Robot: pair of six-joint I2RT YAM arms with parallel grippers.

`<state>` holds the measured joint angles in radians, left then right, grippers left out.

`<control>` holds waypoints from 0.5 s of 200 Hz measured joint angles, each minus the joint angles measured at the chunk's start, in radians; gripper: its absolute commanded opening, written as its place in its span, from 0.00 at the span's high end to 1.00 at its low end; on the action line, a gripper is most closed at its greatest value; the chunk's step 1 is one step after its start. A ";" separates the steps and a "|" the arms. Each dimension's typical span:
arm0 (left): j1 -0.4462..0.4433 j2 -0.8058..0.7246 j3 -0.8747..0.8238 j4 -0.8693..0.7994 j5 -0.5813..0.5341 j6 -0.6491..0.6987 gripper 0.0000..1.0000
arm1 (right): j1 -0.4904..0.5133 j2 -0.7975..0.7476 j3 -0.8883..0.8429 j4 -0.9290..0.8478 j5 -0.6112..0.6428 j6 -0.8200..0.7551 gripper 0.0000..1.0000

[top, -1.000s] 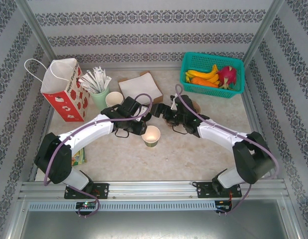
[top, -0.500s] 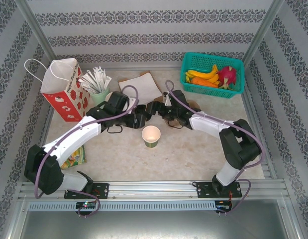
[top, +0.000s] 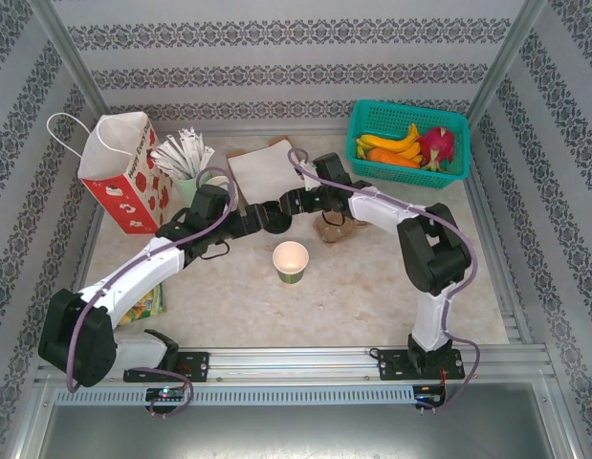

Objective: Pack the takeout coffee

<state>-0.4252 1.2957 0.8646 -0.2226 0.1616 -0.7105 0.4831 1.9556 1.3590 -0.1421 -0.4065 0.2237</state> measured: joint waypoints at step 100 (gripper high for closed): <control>0.000 0.020 -0.028 0.106 -0.032 -0.023 0.00 | 0.011 0.195 0.249 -0.237 -0.042 -0.185 0.54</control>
<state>-0.4252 1.3155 0.8364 -0.1165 0.1291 -0.7330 0.4946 2.1506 1.6081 -0.3790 -0.4488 0.0383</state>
